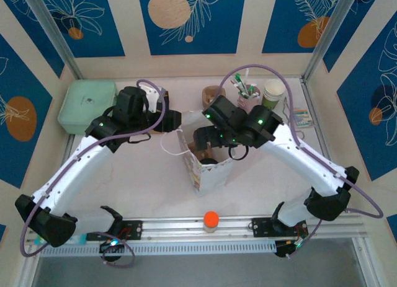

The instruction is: Pack the takeout coffee

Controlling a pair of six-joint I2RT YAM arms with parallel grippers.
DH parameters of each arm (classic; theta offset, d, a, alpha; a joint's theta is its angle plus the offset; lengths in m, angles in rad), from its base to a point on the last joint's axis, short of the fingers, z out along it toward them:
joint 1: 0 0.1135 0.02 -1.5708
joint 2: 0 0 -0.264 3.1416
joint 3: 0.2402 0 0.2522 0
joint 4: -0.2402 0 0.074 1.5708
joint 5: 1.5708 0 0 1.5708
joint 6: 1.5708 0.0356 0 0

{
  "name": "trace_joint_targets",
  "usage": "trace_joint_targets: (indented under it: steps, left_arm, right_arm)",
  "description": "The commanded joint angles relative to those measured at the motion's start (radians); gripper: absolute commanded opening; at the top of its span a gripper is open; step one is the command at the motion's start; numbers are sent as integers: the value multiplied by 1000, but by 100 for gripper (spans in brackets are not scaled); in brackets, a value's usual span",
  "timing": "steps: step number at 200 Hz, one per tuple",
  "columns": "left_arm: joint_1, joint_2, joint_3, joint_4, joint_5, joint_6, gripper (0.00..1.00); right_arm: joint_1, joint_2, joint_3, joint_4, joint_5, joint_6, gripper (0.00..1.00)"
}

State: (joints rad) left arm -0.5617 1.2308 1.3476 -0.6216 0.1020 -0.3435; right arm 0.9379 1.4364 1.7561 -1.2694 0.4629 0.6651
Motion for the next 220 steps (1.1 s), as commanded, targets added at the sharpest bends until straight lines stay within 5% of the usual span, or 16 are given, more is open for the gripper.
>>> trace_joint_targets:
  steps: [1, 92, 161, 220]
  left_arm:
    - [-12, -37, -14, -12, -28, -18, 87]
    - [7, -109, -61, -1, -39, -78, 85]
    - [178, -203, -216, 103, 110, -209, 79]
    - [238, -230, -382, 127, 136, -220, 75]
  right_arm:
    - [-29, -47, -14, 13, -30, -22, 99]
    - [-140, -180, -98, 35, -26, -28, 99]
    - [-262, -284, -178, 7, -35, -30, 99]
    - [-372, -376, -355, -25, -45, 21, 99]
